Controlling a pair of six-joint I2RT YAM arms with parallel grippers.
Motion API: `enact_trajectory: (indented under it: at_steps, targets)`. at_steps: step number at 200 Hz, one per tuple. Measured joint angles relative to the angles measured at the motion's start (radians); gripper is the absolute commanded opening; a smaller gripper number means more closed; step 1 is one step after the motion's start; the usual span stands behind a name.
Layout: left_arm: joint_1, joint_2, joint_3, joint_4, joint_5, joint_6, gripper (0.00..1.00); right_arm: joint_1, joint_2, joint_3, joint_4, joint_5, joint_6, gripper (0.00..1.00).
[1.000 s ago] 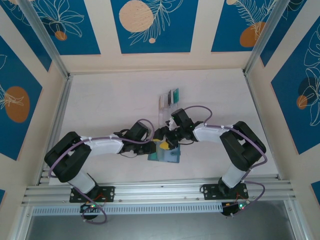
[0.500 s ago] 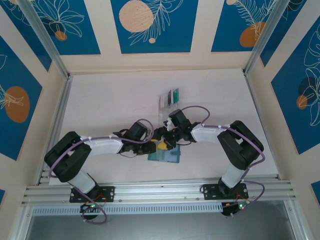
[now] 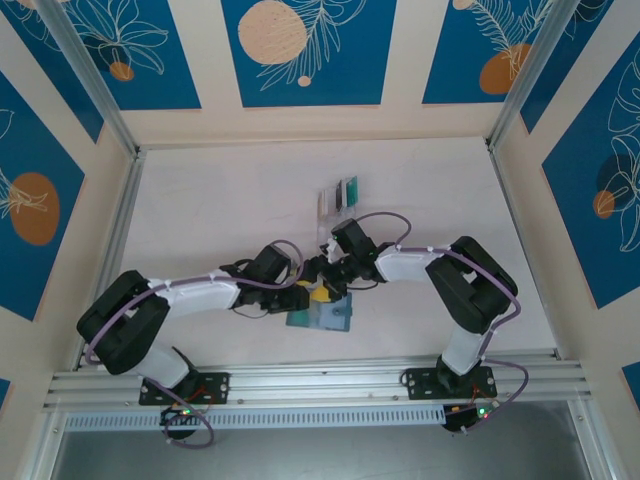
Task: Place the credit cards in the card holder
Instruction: Flip over the card slot in the card holder.
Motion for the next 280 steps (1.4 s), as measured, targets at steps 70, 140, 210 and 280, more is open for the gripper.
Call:
enact_trajectory:
  at_steps: [70,140,210,280]
  targets:
    - [0.009,-0.046,-0.026,-0.007,0.015,0.03,0.63,0.0,0.025,0.004,-0.003,-0.004,0.001,0.67]
    - [0.031,-0.15,-0.063,-0.007,0.031,0.038,0.69,0.006,0.026,0.036,-0.046,0.0,-0.013,0.67]
    - [0.079,-0.267,-0.092,-0.017,0.045,0.056,0.71,0.063,0.027,0.146,-0.172,0.035,-0.095,0.67]
    - [0.151,-0.335,-0.131,-0.065,0.053,0.061,0.76,0.078,0.103,0.165,-0.173,0.051,-0.131,0.68]
